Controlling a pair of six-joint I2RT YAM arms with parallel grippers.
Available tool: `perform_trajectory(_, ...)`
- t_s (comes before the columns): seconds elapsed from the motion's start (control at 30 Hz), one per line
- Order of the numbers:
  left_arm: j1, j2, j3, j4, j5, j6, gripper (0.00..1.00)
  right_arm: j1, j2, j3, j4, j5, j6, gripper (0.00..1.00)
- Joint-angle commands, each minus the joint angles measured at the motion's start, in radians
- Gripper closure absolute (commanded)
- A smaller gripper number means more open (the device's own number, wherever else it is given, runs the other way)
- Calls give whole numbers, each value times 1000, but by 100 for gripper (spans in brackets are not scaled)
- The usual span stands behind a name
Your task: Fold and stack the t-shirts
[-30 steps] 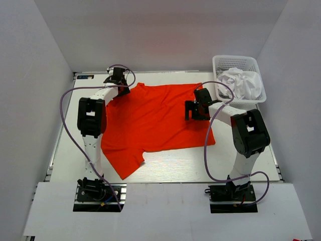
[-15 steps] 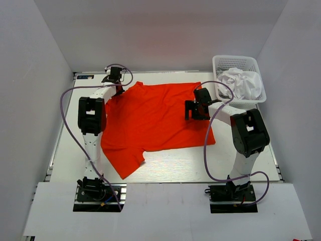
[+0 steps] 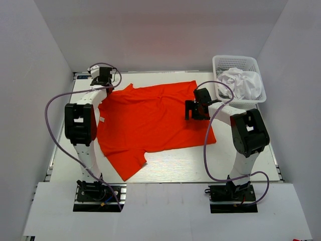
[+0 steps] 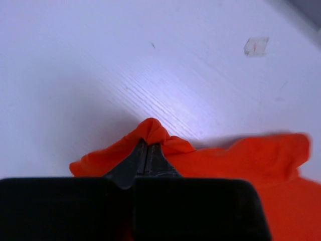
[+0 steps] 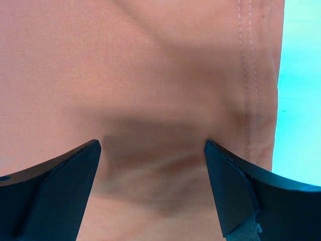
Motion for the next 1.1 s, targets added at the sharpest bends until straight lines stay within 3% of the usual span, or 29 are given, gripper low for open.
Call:
perform_trajectory(0.0, 12, -112, 12, 4, -92, -119, 100, -10, 52, -39, -71, 25, 17, 10)
perform_trajectory(0.13, 22, -16, 164, -160, -131, -168, 80, -9, 52, -33, -68, 20, 14, 10)
perform_trajectory(0.17, 22, 1, 190, -227, -141, -168, 65, -9, 52, -32, -69, 21, 12, 10)
perform_trajectory(0.2, 22, 15, 210, -243, -131, -168, 27, -9, 51, -33, -69, 21, 9, 10)
perform_trajectory(0.27, 22, 26, 256, -268, -114, -147, 1, -5, 49, -32, -69, 12, 5, 10)
perform_trajectory(0.33, 22, 40, 284, -277, -88, -136, 1, -7, 42, -32, -69, 11, 5, 10)
perform_trajectory(0.6, -1, 32, 261, -58, 311, 159, 1, -7, 34, -22, -63, -3, -4, 10)
perform_trajectory(0.73, -11, 118, 331, -70, 507, 199, 1, -5, 38, -12, -68, -5, -1, 10)
perform_trajectory(0.8, -11, 146, 356, -107, 518, 199, 1, -5, 38, -12, -71, -14, -3, 10)
perform_trajectory(0.87, -20, 137, 316, -130, 527, 186, 1, -5, 32, -13, -69, -21, 0, 10)
perform_trajectory(1.0, -31, -6, -25, 12, 557, 174, 1, -10, 38, -1, -69, -14, 6, 10)
perform_trajectory(1.07, -40, -56, -115, 54, 557, 137, 1, -10, 45, 13, -75, -2, 23, 10)
